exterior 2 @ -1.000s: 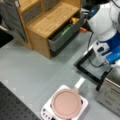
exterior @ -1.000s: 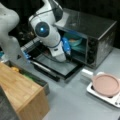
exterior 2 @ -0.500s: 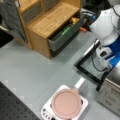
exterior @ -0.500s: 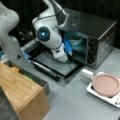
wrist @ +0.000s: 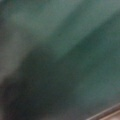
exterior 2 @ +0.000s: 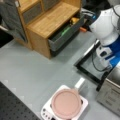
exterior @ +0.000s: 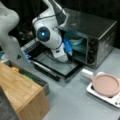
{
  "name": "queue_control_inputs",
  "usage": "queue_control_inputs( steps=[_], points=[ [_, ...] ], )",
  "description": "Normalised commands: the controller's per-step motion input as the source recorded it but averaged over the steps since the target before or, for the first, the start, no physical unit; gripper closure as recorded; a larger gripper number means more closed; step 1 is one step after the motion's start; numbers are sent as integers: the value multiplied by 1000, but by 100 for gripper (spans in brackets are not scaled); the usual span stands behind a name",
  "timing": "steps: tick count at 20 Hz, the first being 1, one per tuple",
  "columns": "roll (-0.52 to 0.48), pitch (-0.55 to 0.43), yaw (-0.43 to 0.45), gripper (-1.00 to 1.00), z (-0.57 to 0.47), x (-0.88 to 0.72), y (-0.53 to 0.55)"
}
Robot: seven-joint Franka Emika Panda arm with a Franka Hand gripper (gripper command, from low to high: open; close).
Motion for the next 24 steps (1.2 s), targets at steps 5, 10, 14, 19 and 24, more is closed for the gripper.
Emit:
queue_control_inputs(
  steps=[5,10,14,19,24],
  points=[
    [-32,-60,-75,100,47,-28,77],
    [-55,-56,-55,100,41,34,-81],
    [-85,-25,-13,100,44,108,-219],
    [-119,-45,68,100,27,199,-337],
    [-142,-50,136,100,23,302,-499]
  ],
)
